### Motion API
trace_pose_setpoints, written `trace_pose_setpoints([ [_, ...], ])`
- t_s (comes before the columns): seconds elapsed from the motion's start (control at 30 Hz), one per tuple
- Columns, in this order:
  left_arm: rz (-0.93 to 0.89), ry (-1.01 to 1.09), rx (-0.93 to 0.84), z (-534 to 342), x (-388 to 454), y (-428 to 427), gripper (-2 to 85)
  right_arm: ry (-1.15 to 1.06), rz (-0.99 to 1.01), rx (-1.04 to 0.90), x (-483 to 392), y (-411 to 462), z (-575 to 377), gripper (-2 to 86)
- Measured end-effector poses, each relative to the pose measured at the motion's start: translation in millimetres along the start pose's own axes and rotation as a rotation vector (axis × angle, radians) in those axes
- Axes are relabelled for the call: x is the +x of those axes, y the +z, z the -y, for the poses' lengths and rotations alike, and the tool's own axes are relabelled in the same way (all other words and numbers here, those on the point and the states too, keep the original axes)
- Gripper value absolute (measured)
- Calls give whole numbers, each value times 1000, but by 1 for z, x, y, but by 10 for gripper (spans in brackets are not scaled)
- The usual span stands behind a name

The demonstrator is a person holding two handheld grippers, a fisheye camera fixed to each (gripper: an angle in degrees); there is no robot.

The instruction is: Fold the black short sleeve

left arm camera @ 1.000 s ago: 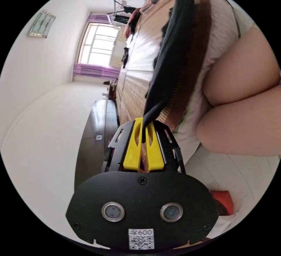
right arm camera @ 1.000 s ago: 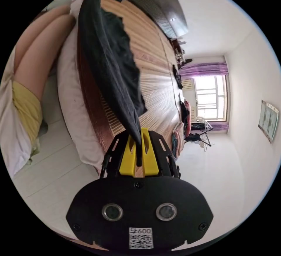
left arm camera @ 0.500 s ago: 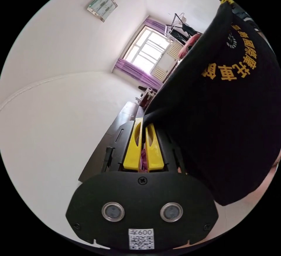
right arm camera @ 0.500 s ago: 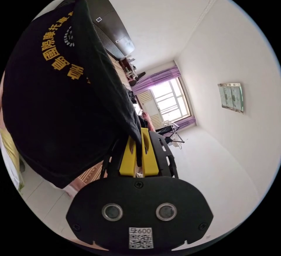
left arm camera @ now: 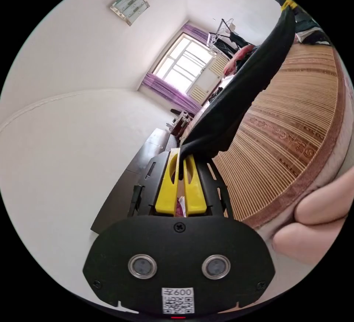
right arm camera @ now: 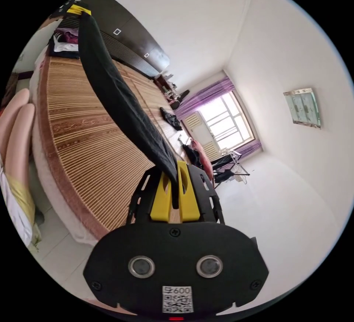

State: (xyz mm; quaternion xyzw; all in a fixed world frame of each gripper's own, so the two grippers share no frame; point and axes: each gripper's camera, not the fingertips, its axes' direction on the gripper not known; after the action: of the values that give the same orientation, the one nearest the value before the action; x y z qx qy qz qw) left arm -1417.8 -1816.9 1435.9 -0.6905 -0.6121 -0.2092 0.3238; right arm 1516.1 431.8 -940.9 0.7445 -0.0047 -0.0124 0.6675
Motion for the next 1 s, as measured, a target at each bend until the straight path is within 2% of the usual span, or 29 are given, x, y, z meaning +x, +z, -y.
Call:
trace_pose_setpoints([
  [0.2, -119, 95, -68, 6, 7, -23, 6, -6, 188, -58, 20, 5, -12, -9],
  [0.3, -260, 109, -131, 20, 11, 17, 7, 4, 385, -146, 32, 73, -12, -9],
  [0.4, -379, 178, -215, 34, 48, 95, 7, -32, 614, -297, 21, 190, -18, -9],
  [0.47, -432, 231, -256, 45, 89, 172, 6, -28, 754, -402, 7, 302, -29, -9],
  [0.6, -575, 222, -321, 62, 137, 292, 6, 44, 886, -517, -2, 454, -59, -9],
  [0.67, -707, 184, -401, 67, 157, 362, 6, 99, 993, -591, -3, 528, -83, -8],
  [0.77, -767, 142, -430, 69, 164, 419, 5, 175, 1094, -646, 12, 583, -109, -8],
  [1.0, -883, -17, -476, 64, 126, 498, 8, 342, 1125, -653, 89, 630, -173, -8],
])
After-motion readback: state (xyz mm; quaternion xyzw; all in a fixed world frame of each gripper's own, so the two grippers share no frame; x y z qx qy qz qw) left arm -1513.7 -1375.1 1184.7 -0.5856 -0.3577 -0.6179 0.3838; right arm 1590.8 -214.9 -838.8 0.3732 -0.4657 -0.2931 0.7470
